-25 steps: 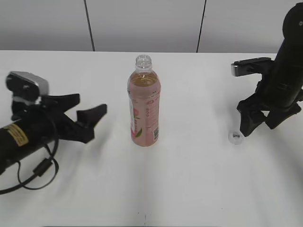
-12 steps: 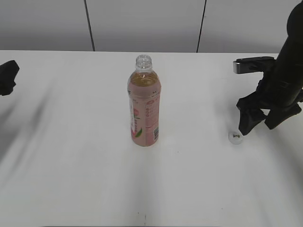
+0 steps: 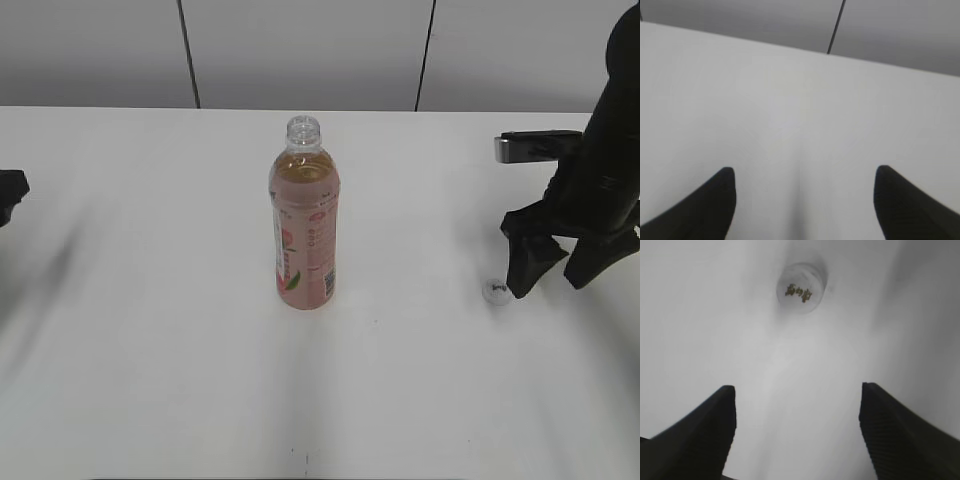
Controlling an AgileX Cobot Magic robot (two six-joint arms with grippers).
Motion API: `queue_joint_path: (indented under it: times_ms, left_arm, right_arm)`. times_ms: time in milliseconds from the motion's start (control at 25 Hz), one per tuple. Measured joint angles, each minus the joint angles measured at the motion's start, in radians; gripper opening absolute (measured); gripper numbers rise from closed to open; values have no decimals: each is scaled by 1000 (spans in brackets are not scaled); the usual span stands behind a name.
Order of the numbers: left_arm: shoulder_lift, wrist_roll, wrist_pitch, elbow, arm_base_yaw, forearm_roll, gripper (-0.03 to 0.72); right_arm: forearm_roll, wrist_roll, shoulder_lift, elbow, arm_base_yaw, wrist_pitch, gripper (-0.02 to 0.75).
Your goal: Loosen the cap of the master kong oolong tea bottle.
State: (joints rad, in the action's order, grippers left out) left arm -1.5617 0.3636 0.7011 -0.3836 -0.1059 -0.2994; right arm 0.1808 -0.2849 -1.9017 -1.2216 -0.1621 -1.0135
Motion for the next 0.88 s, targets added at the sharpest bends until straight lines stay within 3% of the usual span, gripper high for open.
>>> queue_joint_path:
  times_ms: [360,480,760,880]
  left_arm:
    - [236,200,-523,-104,-1,-36,521]
    - [330,208,-701,-127,9,34,521]
    - [519,202,-1037,-131,141,142,521]
    - [616,142,-1155,-131,190,208,521]
  right_arm:
    - [5,57,76,25,0,-97,577]
    - [7,72,177,49,0,-96,577]
    - [7,93,392,155,0,-163,577]
    - [-12,109,500,217,0,-166,577]
